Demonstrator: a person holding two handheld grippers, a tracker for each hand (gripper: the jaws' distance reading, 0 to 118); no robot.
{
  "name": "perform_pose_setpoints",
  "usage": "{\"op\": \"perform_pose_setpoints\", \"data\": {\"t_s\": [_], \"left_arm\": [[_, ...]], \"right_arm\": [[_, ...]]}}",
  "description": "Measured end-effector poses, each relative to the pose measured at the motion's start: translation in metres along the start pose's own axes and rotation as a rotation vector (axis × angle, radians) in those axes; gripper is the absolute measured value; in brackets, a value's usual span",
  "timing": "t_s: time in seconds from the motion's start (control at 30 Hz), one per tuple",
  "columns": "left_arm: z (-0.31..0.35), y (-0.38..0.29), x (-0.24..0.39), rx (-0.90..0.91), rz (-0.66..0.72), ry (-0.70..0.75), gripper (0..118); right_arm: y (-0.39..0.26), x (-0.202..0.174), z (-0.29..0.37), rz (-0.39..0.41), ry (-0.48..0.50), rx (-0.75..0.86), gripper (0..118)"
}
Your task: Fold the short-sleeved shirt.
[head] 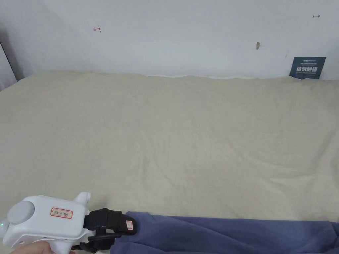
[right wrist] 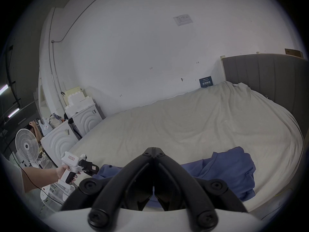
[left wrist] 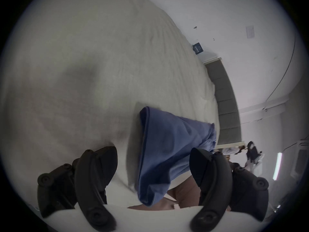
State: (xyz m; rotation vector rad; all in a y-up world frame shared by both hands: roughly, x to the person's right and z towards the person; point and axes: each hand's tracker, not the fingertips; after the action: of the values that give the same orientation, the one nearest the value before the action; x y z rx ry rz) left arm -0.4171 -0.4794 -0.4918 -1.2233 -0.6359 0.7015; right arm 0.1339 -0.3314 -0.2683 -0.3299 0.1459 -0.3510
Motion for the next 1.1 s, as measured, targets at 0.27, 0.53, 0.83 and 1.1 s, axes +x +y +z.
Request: {"op": "perform_pose_setpoints", "data": {"t_s": [0.27,0.53,0.83,1.1], "left_arm": [[-0.028,0.0,-0.01,-0.073,0.122,-0.244,94],[-0.028,0.005,-0.006,-0.012,0.016,0.022,8],[-0.007,-0.004,0.097,0.065,-0.399,0.517,8],[-0.001,-0.006,0.153,0.079,-0.624,0.905,8]], "right_arm": [[-0.005,-0.005,-0.021,-0.009,0.006,-0.056,1],[-0.013,0.002,-0.028,-0.054,0.011,-0.101,1],[-0.01,0.001,-0.019,-0.051,0.037,-0.092,1],[-0.014,0.005,-0.008,-0.054,0.077,-0.067,1]]}}
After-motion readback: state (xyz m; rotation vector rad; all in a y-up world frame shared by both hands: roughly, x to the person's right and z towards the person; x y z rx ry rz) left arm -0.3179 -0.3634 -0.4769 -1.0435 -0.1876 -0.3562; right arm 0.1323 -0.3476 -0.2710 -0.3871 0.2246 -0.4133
